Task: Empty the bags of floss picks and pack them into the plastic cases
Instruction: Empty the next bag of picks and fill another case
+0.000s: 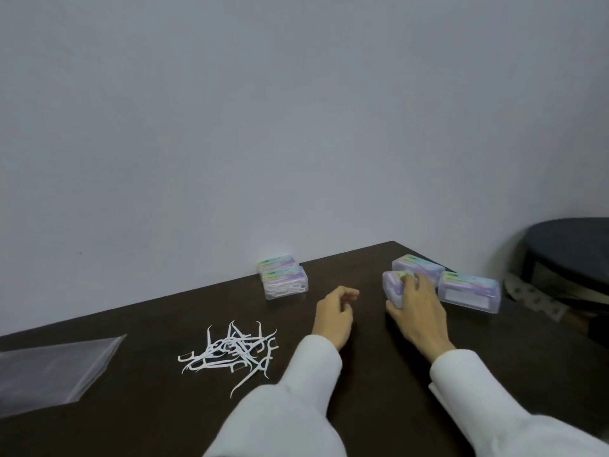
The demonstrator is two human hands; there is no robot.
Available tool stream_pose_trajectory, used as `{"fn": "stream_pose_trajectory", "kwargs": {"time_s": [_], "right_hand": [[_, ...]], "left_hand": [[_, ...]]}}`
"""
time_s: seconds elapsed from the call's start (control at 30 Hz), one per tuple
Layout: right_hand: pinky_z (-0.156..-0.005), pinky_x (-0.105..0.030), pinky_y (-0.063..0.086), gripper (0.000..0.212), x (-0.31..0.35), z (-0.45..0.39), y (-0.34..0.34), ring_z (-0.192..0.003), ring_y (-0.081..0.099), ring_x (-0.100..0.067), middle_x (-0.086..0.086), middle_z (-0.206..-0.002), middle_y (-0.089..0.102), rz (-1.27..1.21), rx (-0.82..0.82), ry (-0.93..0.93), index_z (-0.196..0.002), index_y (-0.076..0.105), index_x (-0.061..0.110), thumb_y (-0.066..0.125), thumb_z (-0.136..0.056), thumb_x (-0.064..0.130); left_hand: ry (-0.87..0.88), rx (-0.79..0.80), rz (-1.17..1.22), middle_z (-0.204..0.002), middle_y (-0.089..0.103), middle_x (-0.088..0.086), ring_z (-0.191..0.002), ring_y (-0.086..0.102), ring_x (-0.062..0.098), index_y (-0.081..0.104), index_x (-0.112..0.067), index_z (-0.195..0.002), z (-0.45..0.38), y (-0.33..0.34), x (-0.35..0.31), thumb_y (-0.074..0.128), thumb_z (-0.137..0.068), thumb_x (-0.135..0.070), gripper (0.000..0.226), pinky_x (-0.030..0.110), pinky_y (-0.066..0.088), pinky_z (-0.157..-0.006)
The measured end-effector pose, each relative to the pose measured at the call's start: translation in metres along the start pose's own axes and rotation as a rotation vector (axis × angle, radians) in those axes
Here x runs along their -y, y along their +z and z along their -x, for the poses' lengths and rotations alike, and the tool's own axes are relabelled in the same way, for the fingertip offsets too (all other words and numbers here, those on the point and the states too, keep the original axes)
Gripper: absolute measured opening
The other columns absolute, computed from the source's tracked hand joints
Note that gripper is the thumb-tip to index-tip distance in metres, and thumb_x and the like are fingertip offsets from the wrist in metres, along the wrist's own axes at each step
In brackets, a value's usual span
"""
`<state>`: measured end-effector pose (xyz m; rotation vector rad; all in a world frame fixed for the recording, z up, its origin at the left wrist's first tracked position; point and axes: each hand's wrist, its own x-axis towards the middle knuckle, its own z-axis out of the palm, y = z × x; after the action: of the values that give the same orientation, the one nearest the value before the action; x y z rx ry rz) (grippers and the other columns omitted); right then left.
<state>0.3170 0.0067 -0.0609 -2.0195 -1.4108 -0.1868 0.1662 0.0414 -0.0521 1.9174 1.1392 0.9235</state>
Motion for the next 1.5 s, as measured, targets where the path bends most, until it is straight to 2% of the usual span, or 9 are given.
{"fn": "stream_pose_trajectory", "kwargs": {"time_s": [0.2, 0.5, 0.67, 0.8, 0.93, 1.07, 1.27, 1.37, 1.5], "right_hand": [[-0.088, -0.030, 0.047, 0.049, 0.001, -0.005, 0.009, -0.109, 0.054, -0.021, -0.010, -0.125, 0.050, -0.327, 0.039, 0.015, -0.122, 0.047, 0.010, 0.070, -0.081, 0.022], [-0.070, -0.008, 0.042, 0.037, 0.018, 0.002, 0.000, -0.101, 0.052, -0.006, 0.002, -0.114, 0.052, -0.795, 0.174, -0.065, -0.112, 0.051, 0.018, 0.070, -0.080, 0.013], [-0.071, -0.006, 0.039, 0.039, 0.018, 0.000, -0.001, -0.101, 0.049, -0.004, 0.004, -0.116, 0.049, -0.907, 0.113, 0.008, -0.117, 0.046, 0.021, 0.067, -0.084, 0.019], [-0.073, -0.011, 0.044, 0.034, 0.019, 0.003, 0.001, -0.103, 0.053, -0.011, 0.001, -0.116, 0.049, -0.970, 0.220, 0.046, -0.122, 0.044, 0.020, 0.053, -0.091, 0.029], [-0.084, -0.025, 0.052, 0.039, 0.019, 0.004, 0.004, -0.110, 0.054, -0.019, -0.003, -0.126, 0.046, -1.022, 0.296, 0.049, -0.125, 0.037, 0.028, 0.048, -0.089, 0.038], [-0.065, -0.009, 0.050, 0.040, 0.020, 0.006, 0.005, -0.099, 0.054, -0.009, 0.001, -0.121, 0.044, -0.972, 0.271, 0.013, -0.126, 0.037, 0.027, 0.051, -0.089, 0.033], [-0.071, -0.009, 0.044, 0.034, 0.019, 0.007, 0.003, -0.096, 0.051, -0.003, 0.005, -0.119, 0.046, -0.886, 0.221, -0.047, -0.122, 0.041, 0.026, 0.050, -0.090, 0.032], [-0.072, -0.008, 0.041, 0.032, 0.019, 0.007, 0.002, -0.098, 0.049, -0.004, 0.006, -0.120, 0.044, -0.864, 0.215, -0.060, -0.121, 0.040, 0.029, 0.049, -0.091, 0.032], [-0.067, -0.002, 0.042, 0.043, 0.021, 0.009, 0.001, -0.099, 0.048, 0.003, 0.011, -0.120, 0.041, -0.870, 0.239, -0.070, -0.124, 0.036, 0.031, 0.055, -0.087, 0.043]], "left_hand": [[0.040, -0.072, 0.039, -0.119, 0.059, -0.003, -0.109, 0.052, 0.004, 0.057, -0.017, -0.119, -0.003, 0.004, 0.008, 0.042, -0.095, -0.001, 0.032, -0.001, 0.035, -0.075], [0.140, -0.093, 0.185, -0.132, 0.043, -0.009, -0.123, 0.041, 0.005, 0.041, -0.030, -0.136, -0.002, -0.003, 0.012, 0.047, -0.097, -0.024, 0.040, 0.021, 0.035, -0.101], [0.186, -0.150, 0.139, -0.122, 0.053, -0.002, -0.112, 0.049, 0.006, 0.059, -0.023, -0.117, -0.001, -0.005, 0.013, 0.055, -0.093, -0.023, 0.024, 0.008, 0.042, -0.084], [0.196, -0.198, 0.100, -0.113, 0.054, -0.001, -0.104, 0.050, 0.006, 0.061, -0.023, -0.109, -0.001, -0.004, 0.011, 0.061, -0.090, -0.022, 0.019, 0.002, 0.043, -0.073], [0.232, -0.246, -0.020, -0.113, 0.055, 0.000, -0.106, 0.051, 0.009, 0.061, -0.019, -0.110, 0.000, -0.004, 0.010, 0.060, -0.090, -0.026, 0.021, 0.005, 0.043, -0.073], [0.315, -0.280, -0.265, -0.116, 0.057, 0.001, -0.107, 0.056, 0.012, 0.059, -0.017, -0.114, 0.003, -0.007, 0.009, 0.055, -0.092, -0.030, 0.025, 0.013, 0.044, -0.082], [0.466, -0.223, -0.697, -0.112, 0.062, 0.013, -0.090, 0.065, 0.028, 0.055, -0.012, -0.126, 0.010, -0.008, 0.004, 0.066, -0.086, -0.020, 0.042, 0.031, 0.050, -0.076], [0.510, -0.195, -0.807, -0.098, 0.064, 0.012, -0.075, 0.068, 0.024, 0.059, -0.011, -0.118, 0.008, -0.005, 0.005, 0.081, -0.069, -0.015, 0.054, 0.029, 0.053, -0.065], [0.475, -0.170, -0.872, -0.113, 0.061, 0.013, -0.090, 0.066, 0.026, 0.052, -0.006, -0.126, 0.009, -0.006, 0.000, 0.074, -0.077, -0.015, 0.055, 0.031, 0.052, -0.078]]}}
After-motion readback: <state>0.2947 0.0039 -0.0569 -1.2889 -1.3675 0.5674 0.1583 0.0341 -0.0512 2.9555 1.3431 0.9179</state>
